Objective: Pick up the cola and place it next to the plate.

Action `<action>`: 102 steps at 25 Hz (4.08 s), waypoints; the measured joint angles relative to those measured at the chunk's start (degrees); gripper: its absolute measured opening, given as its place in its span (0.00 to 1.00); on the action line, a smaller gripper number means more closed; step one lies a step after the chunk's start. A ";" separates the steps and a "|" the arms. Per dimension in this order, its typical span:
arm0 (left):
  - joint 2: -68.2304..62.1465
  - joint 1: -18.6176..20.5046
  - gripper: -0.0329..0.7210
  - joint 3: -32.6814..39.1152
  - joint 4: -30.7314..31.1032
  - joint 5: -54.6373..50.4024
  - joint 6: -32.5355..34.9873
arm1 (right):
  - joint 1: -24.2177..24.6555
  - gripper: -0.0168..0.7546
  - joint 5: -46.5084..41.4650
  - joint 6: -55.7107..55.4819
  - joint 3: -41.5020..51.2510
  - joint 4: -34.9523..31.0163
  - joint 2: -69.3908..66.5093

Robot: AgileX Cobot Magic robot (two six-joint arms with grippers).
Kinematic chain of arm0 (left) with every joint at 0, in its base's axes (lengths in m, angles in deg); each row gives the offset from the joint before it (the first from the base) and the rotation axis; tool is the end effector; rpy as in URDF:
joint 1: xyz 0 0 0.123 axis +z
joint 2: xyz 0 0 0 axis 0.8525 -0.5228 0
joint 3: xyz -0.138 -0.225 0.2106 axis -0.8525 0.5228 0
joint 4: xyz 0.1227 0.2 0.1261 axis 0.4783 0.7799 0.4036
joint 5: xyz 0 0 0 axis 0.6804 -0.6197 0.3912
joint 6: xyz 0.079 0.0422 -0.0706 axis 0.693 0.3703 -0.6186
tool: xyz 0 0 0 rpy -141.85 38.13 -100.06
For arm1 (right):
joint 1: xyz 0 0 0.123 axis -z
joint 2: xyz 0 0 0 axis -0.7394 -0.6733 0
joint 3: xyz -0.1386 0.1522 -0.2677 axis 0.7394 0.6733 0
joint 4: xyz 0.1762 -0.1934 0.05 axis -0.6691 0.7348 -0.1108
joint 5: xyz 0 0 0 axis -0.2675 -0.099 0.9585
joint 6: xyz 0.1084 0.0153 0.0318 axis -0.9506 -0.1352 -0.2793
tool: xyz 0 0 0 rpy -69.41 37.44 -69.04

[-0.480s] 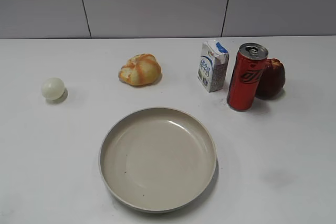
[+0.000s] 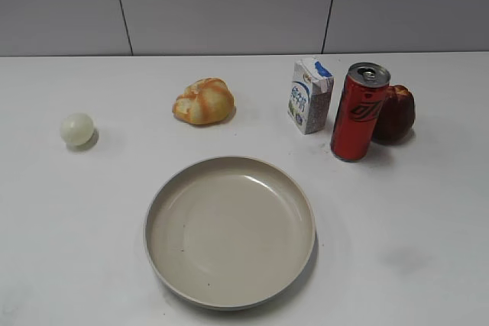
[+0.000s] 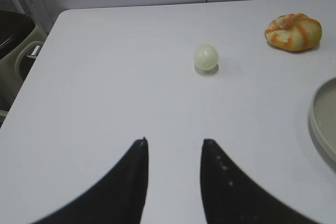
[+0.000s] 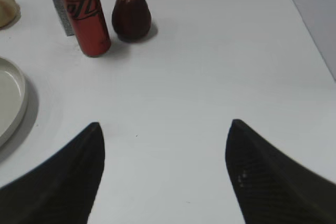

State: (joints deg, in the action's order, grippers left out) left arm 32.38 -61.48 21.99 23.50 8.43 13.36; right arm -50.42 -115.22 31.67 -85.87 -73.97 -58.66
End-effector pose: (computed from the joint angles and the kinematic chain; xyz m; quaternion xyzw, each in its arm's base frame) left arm -0.0250 -0.0018 0.2765 0.0598 0.8441 -0.0064 0.5328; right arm -0.0236 -0.0022 0.2732 0.0106 0.8491 0.0257 0.5275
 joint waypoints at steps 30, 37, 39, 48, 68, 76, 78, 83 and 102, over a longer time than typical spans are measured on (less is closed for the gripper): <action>0.00 0.00 0.39 0.00 0.00 0.00 0.00 | 0.00 0.77 -6.20 0.00 -45.75 -5.31 -78.43; 0.00 0.00 0.37 0.00 0.00 0.00 0.00 | 0.00 0.77 -9.31 -1.43 -62.97 -5.36 -96.95; 0.00 0.00 0.37 0.00 0.00 0.00 0.00 | -0.11 0.77 -9.38 -2.21 -66.50 -5.76 -100.12; 0.00 0.00 0.36 0.00 0.00 0.00 0.00 | -8.04 0.77 -9.50 -6.19 -73.52 -4.46 -105.60; 0.00 0.00 0.36 0.00 0.00 0.00 0.00 | -15.82 0.85 -9.56 -14.68 -73.64 -0.07 -114.00; 0.00 0.00 0.36 0.00 0.00 0.00 0.00 | -15.82 0.86 -9.56 -14.59 -73.64 1.41 -116.86; 0.00 0.00 0.36 0.00 0.00 0.00 0.00 | -15.82 0.86 -9.58 -14.54 -73.64 1.41 -118.00; 0.00 0.00 0.36 0.00 0.00 0.00 0.00 | -15.82 0.86 -9.58 -14.54 -73.64 1.41 -119.21; 0.00 0.00 0.36 0.00 0.00 0.00 0.00 | -15.82 0.72 -9.63 -14.54 -74.17 0.82 -119.38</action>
State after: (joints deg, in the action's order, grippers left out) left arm 32.38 -61.48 21.99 23.50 8.43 13.36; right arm -66.23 -124.85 17.13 -160.04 -73.15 -178.04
